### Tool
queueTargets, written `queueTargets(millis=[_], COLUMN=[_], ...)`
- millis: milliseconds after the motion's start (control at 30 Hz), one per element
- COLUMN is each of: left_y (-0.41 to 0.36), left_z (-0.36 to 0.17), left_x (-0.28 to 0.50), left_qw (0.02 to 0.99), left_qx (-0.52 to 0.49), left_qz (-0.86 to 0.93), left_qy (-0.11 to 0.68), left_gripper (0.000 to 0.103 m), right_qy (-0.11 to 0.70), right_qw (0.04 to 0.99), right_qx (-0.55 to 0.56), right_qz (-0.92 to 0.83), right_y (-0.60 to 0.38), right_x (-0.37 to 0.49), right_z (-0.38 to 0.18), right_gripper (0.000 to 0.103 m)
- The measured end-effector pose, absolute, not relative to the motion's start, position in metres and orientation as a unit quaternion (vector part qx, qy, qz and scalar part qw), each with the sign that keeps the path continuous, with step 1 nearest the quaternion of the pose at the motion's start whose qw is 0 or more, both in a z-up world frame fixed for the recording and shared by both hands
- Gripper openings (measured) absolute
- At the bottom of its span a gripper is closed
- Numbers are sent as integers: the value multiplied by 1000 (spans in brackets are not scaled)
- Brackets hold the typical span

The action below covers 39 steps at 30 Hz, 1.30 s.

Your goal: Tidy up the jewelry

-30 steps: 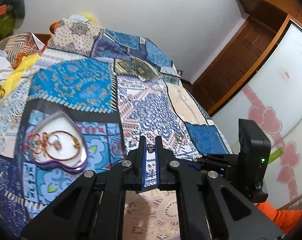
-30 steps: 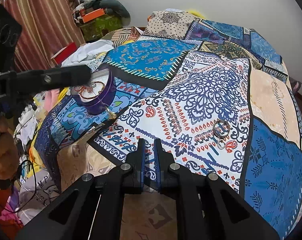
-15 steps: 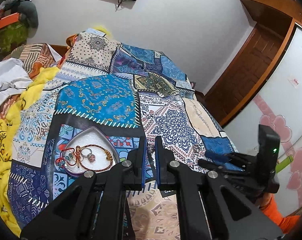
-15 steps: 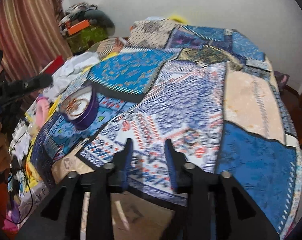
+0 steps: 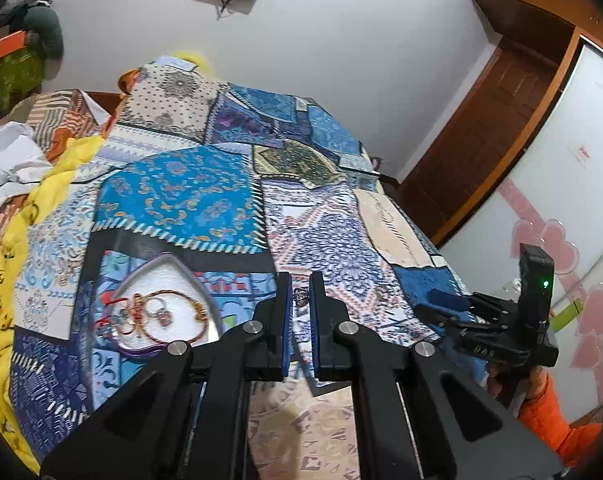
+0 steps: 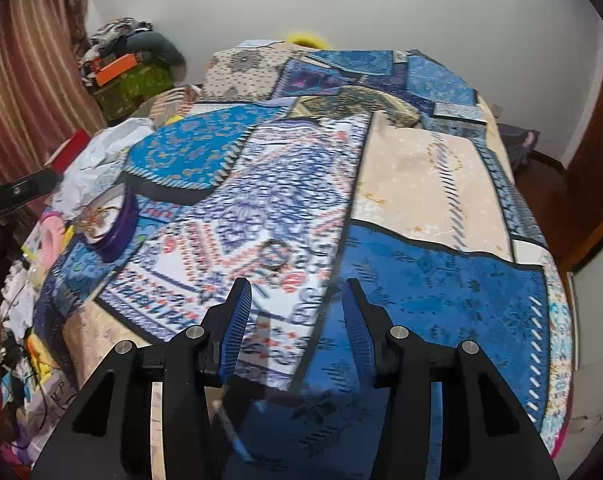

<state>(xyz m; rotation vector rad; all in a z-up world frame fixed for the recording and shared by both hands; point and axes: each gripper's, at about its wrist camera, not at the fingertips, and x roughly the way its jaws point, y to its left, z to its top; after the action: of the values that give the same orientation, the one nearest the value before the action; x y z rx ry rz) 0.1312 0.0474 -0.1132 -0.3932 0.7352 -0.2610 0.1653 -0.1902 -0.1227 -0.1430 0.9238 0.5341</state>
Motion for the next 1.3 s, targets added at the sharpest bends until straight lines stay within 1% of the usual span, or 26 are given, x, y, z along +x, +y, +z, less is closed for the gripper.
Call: queueTargets(millis=[167,433,467,500,533,600,833,1033,1300], left_y=[22,-10,-13,-14,-16,-17,-4,25,66], left_z=[-108,-108,-109,-109,-110,-111,-110,-108,-107], left_x=[141,153,154,155,155,156,155,149,138], left_qw=[905,902,902,901,901,901,905,912,921], left_qx=[-173,-155,-154,-153,-152,-150,-155,-162,-168], left_qz=[-153,-181,-183,-184,-185,-183,-165,-136,-94], left_qy=[357,360,361,361,362,364,361,352,339], left_gripper=[6,6,6,6,6,6,6,6,6], right_qy=[430,454,451,448,444,441,435,415,394], right_qw=[853,851,852,853,853,852,853,857,850], right_qx=[-79,-103,-108,-116,-123,-130,-120,-115,-98], right_qz=[286,245,244,244,244,250,262,283,335], right_y=[-170,-165,-164,-163,-161,-158,-155,-146,-111], right_x=[161,188,190,190,191,192,190,179,164], right_z=[-124,-147,-148,-148,-148,-148,-143,-120,-92], right_gripper=[43,42,41,37,30,20,20,20,20])
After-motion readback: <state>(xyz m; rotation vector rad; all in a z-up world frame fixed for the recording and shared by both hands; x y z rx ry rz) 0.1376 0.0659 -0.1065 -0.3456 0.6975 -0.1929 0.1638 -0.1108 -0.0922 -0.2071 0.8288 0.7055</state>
